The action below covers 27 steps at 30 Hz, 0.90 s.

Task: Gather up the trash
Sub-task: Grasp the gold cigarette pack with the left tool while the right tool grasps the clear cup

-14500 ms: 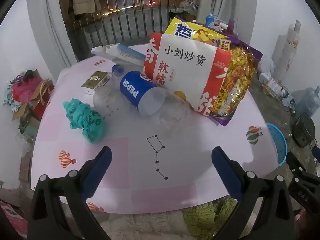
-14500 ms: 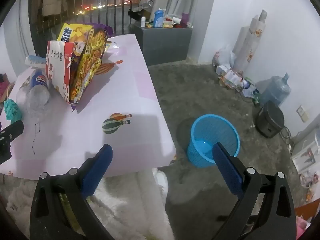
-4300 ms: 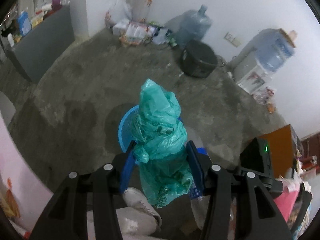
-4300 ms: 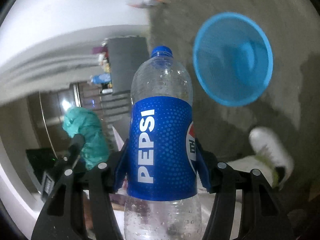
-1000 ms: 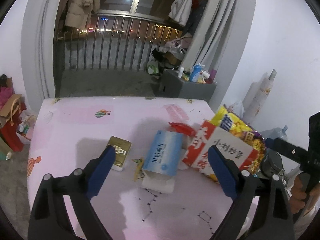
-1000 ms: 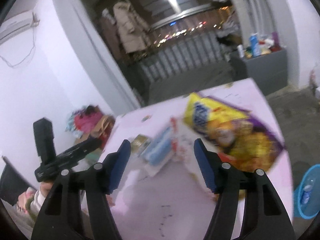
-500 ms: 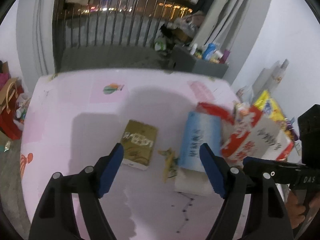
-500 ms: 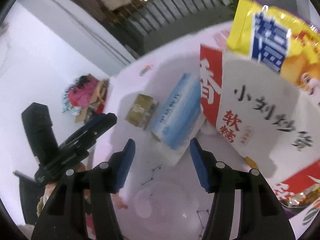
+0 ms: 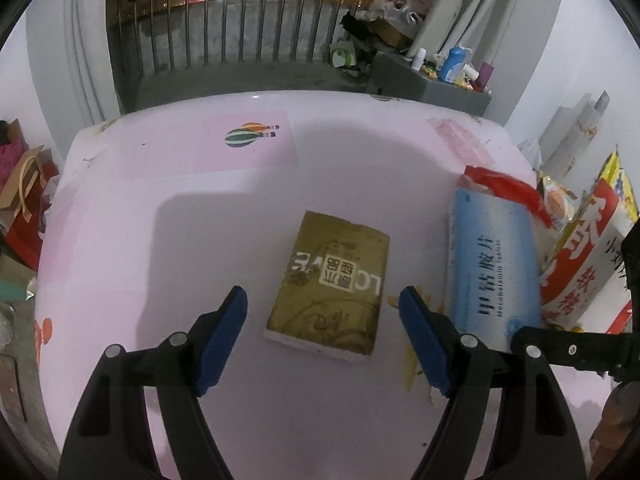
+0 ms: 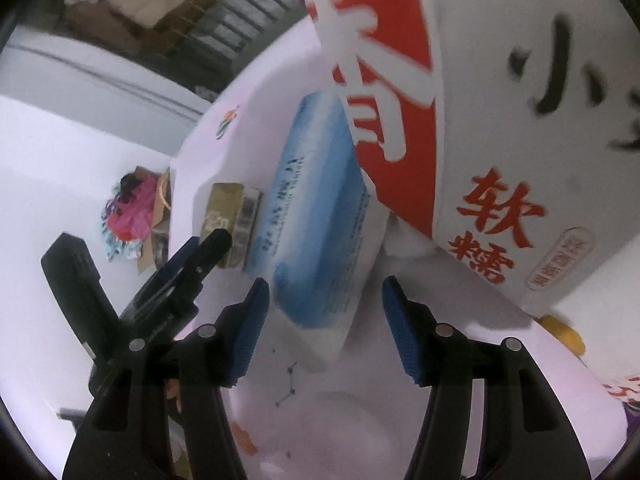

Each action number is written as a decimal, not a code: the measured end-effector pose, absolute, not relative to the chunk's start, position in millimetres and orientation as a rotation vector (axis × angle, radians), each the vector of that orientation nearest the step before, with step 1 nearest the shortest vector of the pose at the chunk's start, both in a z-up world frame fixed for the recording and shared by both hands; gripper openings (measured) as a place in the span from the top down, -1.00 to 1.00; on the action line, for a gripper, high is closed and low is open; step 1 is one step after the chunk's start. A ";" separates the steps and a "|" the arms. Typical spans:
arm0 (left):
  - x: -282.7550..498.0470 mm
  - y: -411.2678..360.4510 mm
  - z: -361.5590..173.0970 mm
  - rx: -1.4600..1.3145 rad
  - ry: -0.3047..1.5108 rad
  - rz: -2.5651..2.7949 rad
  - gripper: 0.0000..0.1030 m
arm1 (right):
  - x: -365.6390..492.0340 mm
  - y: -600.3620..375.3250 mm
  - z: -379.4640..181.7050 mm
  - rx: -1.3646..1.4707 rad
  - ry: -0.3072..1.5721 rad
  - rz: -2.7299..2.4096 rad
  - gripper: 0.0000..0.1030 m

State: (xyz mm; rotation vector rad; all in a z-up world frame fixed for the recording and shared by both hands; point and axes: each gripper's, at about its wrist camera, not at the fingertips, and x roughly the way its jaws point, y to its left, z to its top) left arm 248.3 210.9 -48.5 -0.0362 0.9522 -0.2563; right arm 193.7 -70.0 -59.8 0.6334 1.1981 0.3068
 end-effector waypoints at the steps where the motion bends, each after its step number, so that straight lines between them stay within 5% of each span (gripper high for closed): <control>1: 249.4 211.0 -50.9 -0.038 0.957 -0.260 -0.31 | 193.7 -71.0 -59.0 0.634 1.194 0.308 -0.09; 3: 251.9 210.9 -54.5 -0.047 0.965 -0.264 -0.14 | 194.3 -71.5 -58.1 0.636 1.192 0.315 -0.09; 9: 243.7 214.4 -55.9 -0.073 0.963 -0.278 -0.10 | 199.3 -67.8 -61.5 0.640 1.193 0.343 0.11; 22: 158.4 221.7 -55.7 -0.158 1.020 -0.293 -0.10 | 169.6 -61.3 -63.5 0.594 1.263 0.508 0.17; 25: 138.9 225.6 -55.4 -0.179 1.019 -0.266 -0.10 | 161.3 -60.0 -56.1 0.541 1.244 0.519 0.11; 27: 131.1 227.6 -56.1 -0.201 1.018 -0.255 -0.10 | 150.6 -62.7 -46.7 0.503 1.211 0.533 -0.13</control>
